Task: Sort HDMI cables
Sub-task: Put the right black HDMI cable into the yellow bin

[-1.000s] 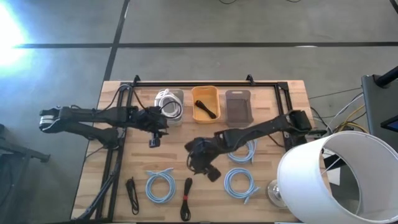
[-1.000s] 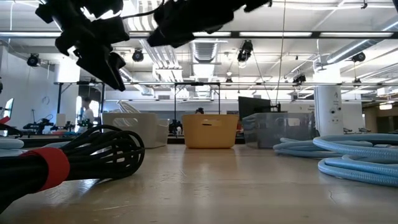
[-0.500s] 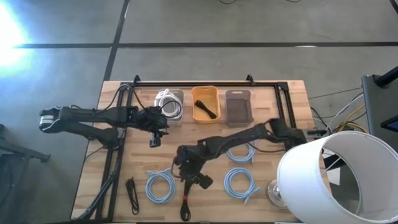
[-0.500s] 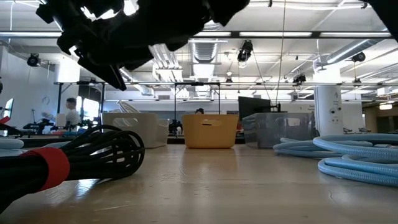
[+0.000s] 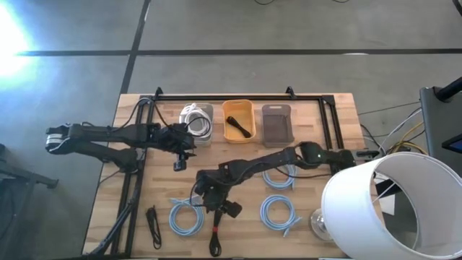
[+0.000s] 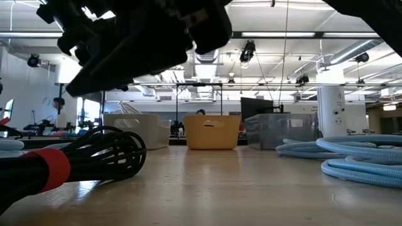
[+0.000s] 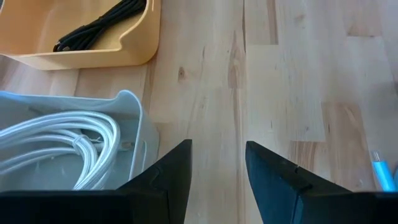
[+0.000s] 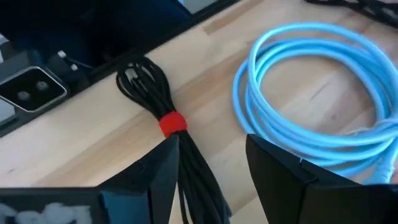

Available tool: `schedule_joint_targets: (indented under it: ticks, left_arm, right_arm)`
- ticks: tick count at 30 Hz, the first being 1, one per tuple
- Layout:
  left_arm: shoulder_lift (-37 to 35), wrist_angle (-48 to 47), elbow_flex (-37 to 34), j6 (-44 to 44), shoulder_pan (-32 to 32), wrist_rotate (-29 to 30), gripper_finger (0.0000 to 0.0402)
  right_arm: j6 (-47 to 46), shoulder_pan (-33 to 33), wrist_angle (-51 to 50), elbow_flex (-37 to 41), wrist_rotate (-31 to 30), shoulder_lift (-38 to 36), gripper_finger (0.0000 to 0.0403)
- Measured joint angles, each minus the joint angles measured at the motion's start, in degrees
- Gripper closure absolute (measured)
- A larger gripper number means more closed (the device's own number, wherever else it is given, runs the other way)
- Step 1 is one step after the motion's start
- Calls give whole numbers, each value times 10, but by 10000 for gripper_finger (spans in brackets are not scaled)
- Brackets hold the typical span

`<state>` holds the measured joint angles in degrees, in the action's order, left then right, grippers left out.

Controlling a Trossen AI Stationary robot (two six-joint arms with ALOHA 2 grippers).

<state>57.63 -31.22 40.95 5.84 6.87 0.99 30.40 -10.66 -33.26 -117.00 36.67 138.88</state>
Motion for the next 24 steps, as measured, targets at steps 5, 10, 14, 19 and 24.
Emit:
schedule_joint_targets:
  ticks: [5, 10, 14, 19, 24]
  left_arm:
    - [0, 2, 0, 1, 0, 0, 248]
    - [0, 6, 0, 1, 0, 0, 248]
    - [0, 7, 0, 1, 0, 0, 248]
    - [0, 6, 0, 1, 0, -1, 248]
    - [0, 6, 0, 9, 0, -1, 248]
  right_arm:
    - [4, -1, -5, 3, 10, 24, 218]
    - [27, 0, -3, 13, 0, 27, 218]
    - [86, -3, -4, 30, -62, 28, 226]
    - [169, -9, 5, 58, -115, 24, 253]
    - [133, -7, 0, 64, -105, 23, 304]
